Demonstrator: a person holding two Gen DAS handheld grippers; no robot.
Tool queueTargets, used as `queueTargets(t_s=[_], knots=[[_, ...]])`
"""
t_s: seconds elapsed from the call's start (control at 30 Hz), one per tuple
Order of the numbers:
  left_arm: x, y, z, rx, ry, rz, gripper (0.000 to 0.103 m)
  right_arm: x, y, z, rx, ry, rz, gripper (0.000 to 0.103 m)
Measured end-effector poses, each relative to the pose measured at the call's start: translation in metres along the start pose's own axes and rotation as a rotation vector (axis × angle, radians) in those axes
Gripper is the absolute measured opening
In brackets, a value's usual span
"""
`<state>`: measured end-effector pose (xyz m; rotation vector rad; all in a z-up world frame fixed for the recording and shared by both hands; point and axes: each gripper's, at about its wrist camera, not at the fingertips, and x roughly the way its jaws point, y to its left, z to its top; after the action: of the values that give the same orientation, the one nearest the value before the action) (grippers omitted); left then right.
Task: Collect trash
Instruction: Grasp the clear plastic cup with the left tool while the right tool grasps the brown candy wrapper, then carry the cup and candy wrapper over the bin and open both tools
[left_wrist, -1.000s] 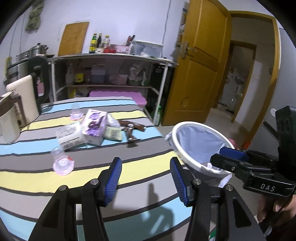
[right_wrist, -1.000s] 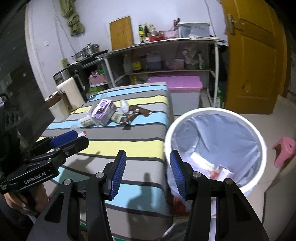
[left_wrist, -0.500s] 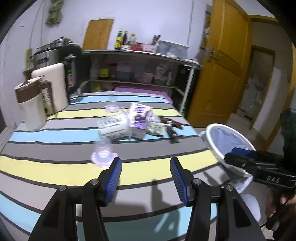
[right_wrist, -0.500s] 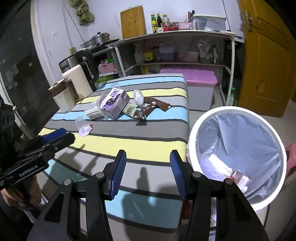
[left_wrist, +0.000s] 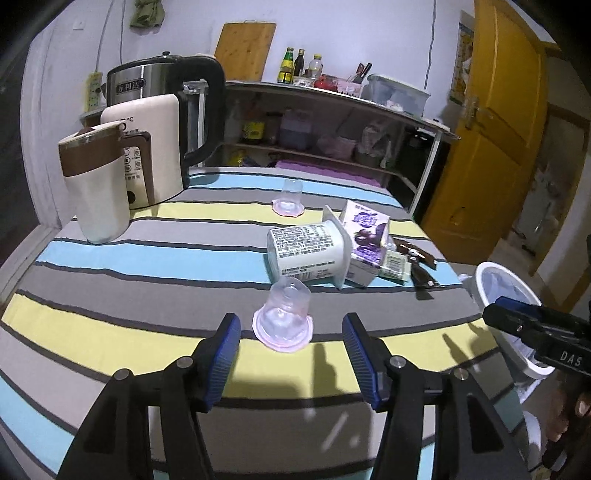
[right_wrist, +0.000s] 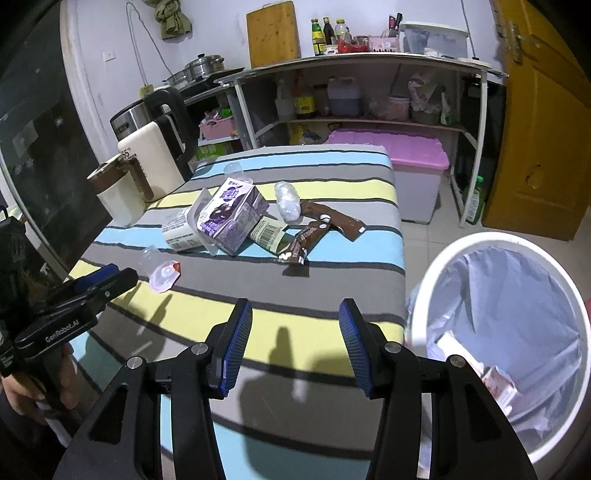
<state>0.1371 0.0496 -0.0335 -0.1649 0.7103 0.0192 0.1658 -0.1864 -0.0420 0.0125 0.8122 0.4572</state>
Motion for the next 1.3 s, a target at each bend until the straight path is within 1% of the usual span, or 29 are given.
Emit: queueTargets(t_s=[0.07,0.23,0.4,0.47,0.5,0.53,0.57,0.63,0.67,0.7,0.73,0.83,1.0,1.3], knots=[[0.008,-0.001,0.002,0.004,0.015,0.013,0.057,0.008,0.0,0.005,0.004,0.009,-0.001,0.05],[0.028,0.003,0.008,-0.019,0.055,0.008,0.057,0.03,0.002,0.016,0.002,0.028,-0.003,0.05],[0.038,0.004,0.013,-0.024,0.075,0.01,0.057,0.054,0.002,0.027,0.011,0.051,-0.007,0.05],[0.041,0.002,0.014,-0.015,0.081,0.008,0.055,0.062,0.001,0.031,0.015,0.057,-0.011,0.05],[0.042,0.002,0.015,-0.012,0.085,0.005,0.052,0.067,0.001,0.034,0.016,0.06,-0.014,0.05],[0.044,0.001,0.015,-0.01,0.091,0.002,0.047,0.069,0.0,0.035,0.017,0.062,-0.017,0.049],[0.046,0.001,0.015,-0.01,0.097,0.002,0.044,0.075,-0.001,0.037,0.017,0.066,-0.022,0.047],[0.049,0.001,0.016,-0.016,0.11,0.003,0.034,0.081,-0.002,0.039,0.019,0.076,-0.028,0.039],[0.05,0.001,0.016,-0.02,0.115,0.003,0.034,0.085,-0.003,0.04,0.022,0.083,-0.029,0.036],[0.05,0.001,0.016,-0.023,0.116,0.0,0.034,0.086,-0.003,0.039,0.021,0.085,-0.031,0.03],[0.05,0.001,0.016,-0.024,0.113,-0.002,0.034,0.087,-0.004,0.039,0.021,0.085,-0.032,0.027],[0.048,0.0,0.016,-0.019,0.1,0.001,0.034,0.085,-0.004,0.036,0.023,0.081,-0.028,0.027],[0.039,-0.002,0.014,-0.012,0.077,-0.001,0.034,0.069,-0.004,0.029,0.023,0.061,-0.019,0.027],[0.006,-0.018,0.002,0.014,0.047,-0.036,0.034,0.024,-0.005,0.008,0.048,0.019,-0.008,0.027]])
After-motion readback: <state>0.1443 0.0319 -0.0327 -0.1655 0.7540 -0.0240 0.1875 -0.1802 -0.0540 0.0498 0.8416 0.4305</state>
